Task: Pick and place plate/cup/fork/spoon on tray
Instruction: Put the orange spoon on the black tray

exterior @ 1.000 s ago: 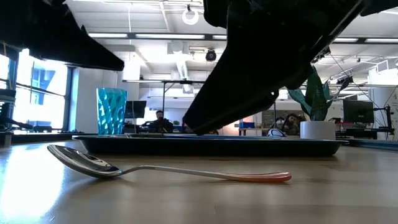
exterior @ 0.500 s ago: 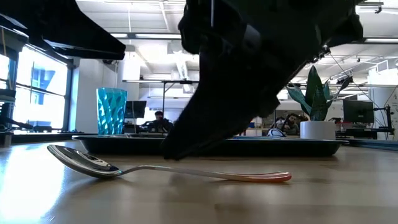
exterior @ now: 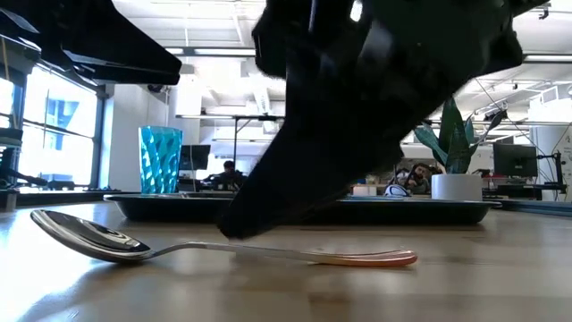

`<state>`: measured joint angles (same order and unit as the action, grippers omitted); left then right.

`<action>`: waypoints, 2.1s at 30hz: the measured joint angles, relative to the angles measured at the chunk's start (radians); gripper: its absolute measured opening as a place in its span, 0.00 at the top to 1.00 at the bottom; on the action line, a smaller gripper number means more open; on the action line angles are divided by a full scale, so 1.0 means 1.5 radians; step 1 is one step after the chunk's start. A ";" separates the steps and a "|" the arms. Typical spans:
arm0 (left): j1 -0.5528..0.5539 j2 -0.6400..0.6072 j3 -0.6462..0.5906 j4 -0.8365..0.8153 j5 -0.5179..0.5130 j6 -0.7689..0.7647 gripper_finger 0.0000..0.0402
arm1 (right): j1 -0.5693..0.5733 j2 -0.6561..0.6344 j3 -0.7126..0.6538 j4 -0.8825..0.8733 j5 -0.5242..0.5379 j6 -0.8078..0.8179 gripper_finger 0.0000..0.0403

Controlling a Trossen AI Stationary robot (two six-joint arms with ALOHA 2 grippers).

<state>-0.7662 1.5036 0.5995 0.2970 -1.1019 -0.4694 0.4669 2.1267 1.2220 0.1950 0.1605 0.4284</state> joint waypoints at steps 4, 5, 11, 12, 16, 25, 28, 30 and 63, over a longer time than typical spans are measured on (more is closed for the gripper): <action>0.000 0.000 0.000 0.000 0.000 0.000 0.50 | 0.002 0.001 0.001 0.029 -0.028 -0.027 0.60; 0.000 0.000 0.000 0.000 0.000 0.000 0.50 | 0.002 0.007 0.001 0.026 -0.030 -0.027 0.60; 0.000 0.000 0.000 -0.003 0.000 0.000 0.50 | 0.009 0.035 0.003 0.016 -0.028 -0.030 0.60; 0.000 0.000 0.001 -0.004 0.000 -0.001 0.50 | 0.011 0.038 0.004 0.012 -0.017 -0.031 0.61; 0.000 0.000 0.001 -0.004 0.016 0.000 0.50 | 0.022 0.040 0.006 -0.020 0.044 -0.048 0.68; 0.000 0.000 0.001 -0.004 0.031 0.000 0.50 | 0.027 0.041 0.005 -0.039 0.097 -0.020 0.96; 0.000 -0.002 0.001 -0.004 0.036 -0.001 0.50 | 0.029 0.034 0.003 -0.043 0.120 0.006 0.97; -0.001 -0.011 0.001 -0.004 0.045 -0.001 0.50 | 0.038 0.024 0.001 -0.055 0.162 0.013 0.99; 0.208 -0.034 0.001 0.365 0.158 0.108 0.50 | 0.064 -0.100 -0.001 -0.083 0.901 -0.175 1.00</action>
<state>-0.4543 1.4532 0.6003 0.8448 -0.8646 -0.3076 0.5626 1.9774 1.2209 0.0711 1.5127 0.1656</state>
